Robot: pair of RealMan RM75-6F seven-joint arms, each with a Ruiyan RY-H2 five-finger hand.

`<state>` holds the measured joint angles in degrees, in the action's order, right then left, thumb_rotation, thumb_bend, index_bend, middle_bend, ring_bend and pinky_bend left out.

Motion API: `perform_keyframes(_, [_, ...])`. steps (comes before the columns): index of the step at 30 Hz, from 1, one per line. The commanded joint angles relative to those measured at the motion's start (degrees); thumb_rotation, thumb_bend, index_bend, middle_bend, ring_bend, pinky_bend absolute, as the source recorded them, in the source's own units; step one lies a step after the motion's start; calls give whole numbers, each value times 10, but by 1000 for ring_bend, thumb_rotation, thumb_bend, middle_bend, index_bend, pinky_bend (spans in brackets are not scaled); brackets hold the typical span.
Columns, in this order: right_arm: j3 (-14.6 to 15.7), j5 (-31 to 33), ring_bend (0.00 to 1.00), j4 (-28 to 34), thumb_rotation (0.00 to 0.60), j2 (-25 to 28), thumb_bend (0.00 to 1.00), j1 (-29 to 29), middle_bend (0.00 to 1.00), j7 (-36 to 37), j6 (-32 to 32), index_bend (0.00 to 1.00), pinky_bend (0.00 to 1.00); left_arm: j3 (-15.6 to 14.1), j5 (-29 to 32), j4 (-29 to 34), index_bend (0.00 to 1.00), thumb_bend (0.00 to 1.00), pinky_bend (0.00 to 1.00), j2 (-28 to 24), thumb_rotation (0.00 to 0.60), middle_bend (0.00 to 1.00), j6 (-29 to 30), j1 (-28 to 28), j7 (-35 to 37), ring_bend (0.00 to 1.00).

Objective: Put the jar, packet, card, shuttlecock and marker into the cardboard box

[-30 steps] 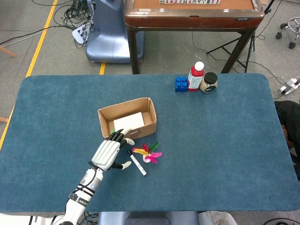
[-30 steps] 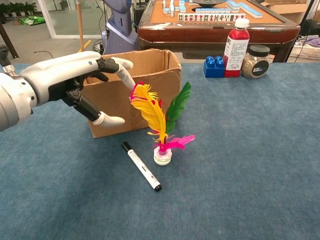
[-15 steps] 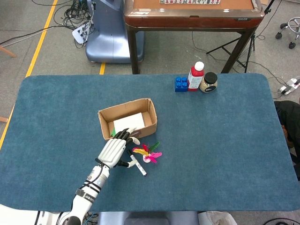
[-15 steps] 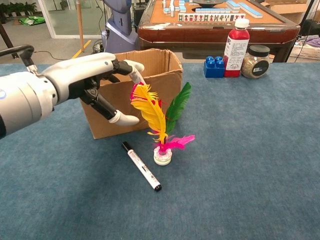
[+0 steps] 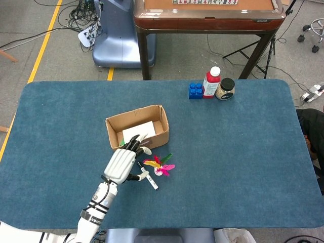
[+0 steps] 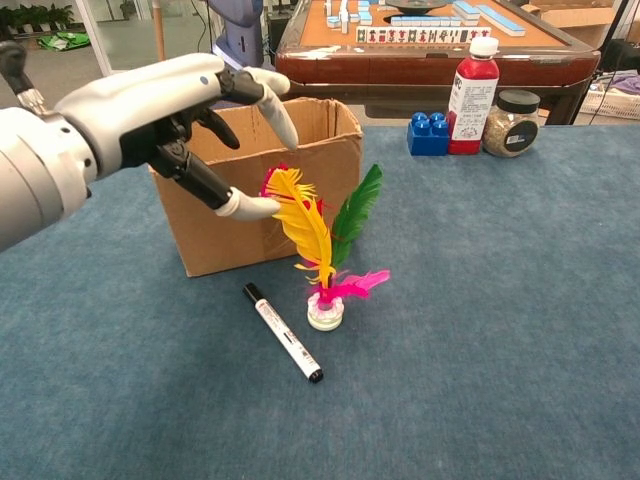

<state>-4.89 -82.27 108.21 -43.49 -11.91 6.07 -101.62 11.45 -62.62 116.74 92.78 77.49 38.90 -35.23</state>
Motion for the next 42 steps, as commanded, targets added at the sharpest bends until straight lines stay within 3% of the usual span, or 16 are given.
perform_keyframes(1, [0,0,262,0,600,0,191,0,351,0,0,257,392,-8,-22,6,376,167,738,10,600,289,23,-5,-26,444])
perform_keyframes(4, [0,0,262,0,600,0,191,0,351,0,1,257,392,-10,-18,15,370,167,921,10,600,582,26,-6,-43,682])
perform_keyframes(6, [0,-1,262,0,600,0,191,0,351,0,1,257,392,-11,-15,19,364,166,985,9,600,730,29,-8,-53,787])
perform_keyframes(8, [0,-1,262,0,600,0,191,0,351,0,1,257,392,-12,-11,23,360,166,1000,9,600,865,30,-9,-60,886])
perform_keyframes(11, [0,-1,262,-1,600,1,190,-1,351,2,0,257,392,-14,-3,28,361,166,1000,9,600,975,33,-12,-69,972])
perform_keyframes(28, [0,1,262,-2,600,2,191,-3,351,3,-2,257,392,-25,50,41,304,161,1000,-8,600,1000,31,-35,-62,1000])
perform_keyframes(42, [-2,8,262,-5,600,9,191,-11,351,19,-11,257,392,-5,89,-1,390,159,1000,7,600,1000,-14,-20,-20,1000])
